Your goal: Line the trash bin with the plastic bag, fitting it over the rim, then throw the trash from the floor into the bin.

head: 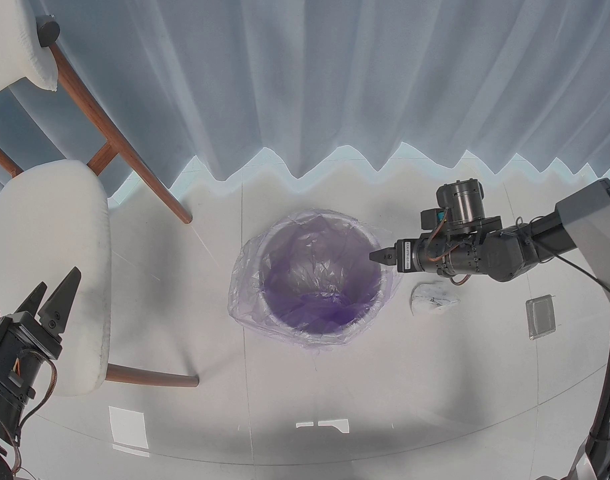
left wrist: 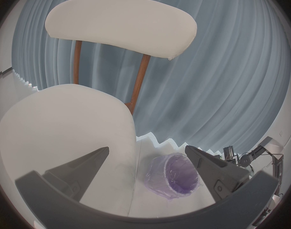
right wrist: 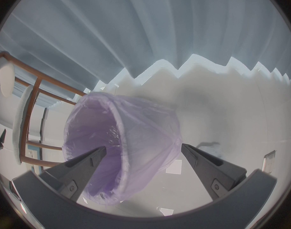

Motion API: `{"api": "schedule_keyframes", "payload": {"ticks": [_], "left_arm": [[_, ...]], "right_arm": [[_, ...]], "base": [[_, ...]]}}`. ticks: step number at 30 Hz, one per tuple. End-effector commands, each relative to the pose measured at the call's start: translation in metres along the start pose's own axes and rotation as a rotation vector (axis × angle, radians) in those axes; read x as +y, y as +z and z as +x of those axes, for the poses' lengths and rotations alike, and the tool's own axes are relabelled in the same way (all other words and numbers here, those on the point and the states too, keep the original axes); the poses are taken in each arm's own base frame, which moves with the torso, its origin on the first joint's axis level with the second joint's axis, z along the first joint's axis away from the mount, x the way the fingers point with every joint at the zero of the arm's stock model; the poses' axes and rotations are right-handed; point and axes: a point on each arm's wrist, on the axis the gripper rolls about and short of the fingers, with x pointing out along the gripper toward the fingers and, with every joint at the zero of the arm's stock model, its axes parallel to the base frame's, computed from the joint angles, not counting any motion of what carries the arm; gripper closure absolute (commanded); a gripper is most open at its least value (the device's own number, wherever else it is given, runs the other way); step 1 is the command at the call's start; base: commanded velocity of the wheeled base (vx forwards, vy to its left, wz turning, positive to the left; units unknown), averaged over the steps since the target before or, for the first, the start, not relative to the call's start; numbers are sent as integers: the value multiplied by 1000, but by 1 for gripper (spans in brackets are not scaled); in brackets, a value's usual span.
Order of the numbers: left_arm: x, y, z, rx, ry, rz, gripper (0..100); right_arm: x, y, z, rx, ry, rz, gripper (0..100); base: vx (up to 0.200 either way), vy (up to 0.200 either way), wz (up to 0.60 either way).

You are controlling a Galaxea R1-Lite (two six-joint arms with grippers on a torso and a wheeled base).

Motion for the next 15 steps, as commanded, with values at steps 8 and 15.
{"api": "schedule_keyframes", "payload": {"ticks": [8, 15], "left_arm": [[4, -3, -2, 10, 28, 5, 0], [4, -4, -2, 13, 28, 7, 0]], "right_arm": [[6, -11, 53, 27, 17, -17, 0], [4, -13, 63, 46, -4, -14, 0]], "base": [[0, 0, 0], [0, 0, 0]]}}
